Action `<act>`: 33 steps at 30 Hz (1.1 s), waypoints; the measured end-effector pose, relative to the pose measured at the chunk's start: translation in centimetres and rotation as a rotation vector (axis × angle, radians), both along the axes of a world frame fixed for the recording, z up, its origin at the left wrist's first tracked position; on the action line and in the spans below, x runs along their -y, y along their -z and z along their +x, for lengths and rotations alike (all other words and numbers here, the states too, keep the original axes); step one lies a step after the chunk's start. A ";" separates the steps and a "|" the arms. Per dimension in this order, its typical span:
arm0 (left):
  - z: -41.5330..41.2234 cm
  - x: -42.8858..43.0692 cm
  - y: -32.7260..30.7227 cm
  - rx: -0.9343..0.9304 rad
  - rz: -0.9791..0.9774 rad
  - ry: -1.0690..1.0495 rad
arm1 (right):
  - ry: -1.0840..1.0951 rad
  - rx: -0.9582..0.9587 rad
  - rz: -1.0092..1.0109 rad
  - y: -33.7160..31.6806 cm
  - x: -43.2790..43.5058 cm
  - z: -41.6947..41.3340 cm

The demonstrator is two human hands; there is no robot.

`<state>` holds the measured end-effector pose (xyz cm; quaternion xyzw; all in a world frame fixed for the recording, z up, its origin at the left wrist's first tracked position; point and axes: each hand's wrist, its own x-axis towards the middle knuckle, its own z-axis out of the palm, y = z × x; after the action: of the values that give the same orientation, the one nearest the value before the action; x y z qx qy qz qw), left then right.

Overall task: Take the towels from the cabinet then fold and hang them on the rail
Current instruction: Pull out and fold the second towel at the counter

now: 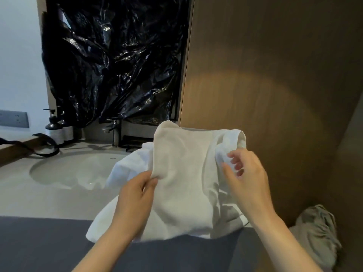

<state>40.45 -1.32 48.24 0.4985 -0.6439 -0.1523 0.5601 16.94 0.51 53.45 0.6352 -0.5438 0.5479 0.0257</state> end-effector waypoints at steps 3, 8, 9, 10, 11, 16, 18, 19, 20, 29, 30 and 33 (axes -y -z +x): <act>-1.7 -0.8 -1.6 0.074 -0.047 0.111 | -0.236 -0.164 0.091 -0.5 -0.5 1.7; -2.0 -1.3 -2.1 0.146 -0.088 0.272 | -0.501 -0.305 0.109 -3.0 0.4 3.8; -1.8 -1.5 -2.1 0.154 -0.091 0.291 | -0.537 -0.354 0.128 -3.6 0.8 4.3; -1.6 -1.7 -2.1 0.164 -0.095 0.299 | -0.571 -0.402 0.167 -4.3 1.2 4.8; -1.3 -1.9 -2.1 0.171 -0.092 0.305 | -0.602 -0.452 0.223 -5.0 1.6 5.4; 1.1 -2.0 -2.8 0.176 -0.053 0.241 | -0.558 -0.849 0.350 -8.0 3.0 6.8; 2.4 -1.9 -3.5 0.161 -0.081 0.188 | -0.467 -0.970 0.354 -8.7 3.2 6.2; 2.8 -1.9 -3.8 0.164 -0.092 0.176 | -0.421 -1.011 0.352 -8.7 3.2 5.7; 3.2 -1.8 -4.0 0.163 -0.090 0.183 | -0.383 -1.026 0.334 -8.6 3.1 5.2; 4.8 -1.2 -2.9 0.051 0.156 0.338 | -0.008 -0.613 -0.246 -9.6 2.6 -1.4; 4.9 -1.0 -2.8 0.048 0.138 0.304 | -0.002 -0.601 -0.239 -9.4 2.6 -1.8; 4.9 -0.1 -3.2 -0.182 0.117 0.253 | -0.065 -0.572 -0.249 -8.6 2.4 -2.1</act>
<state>45.39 -1.20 51.41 0.4293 -0.6381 -0.3036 0.5625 14.85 -1.93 62.03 0.7727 -0.4226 0.4098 0.2377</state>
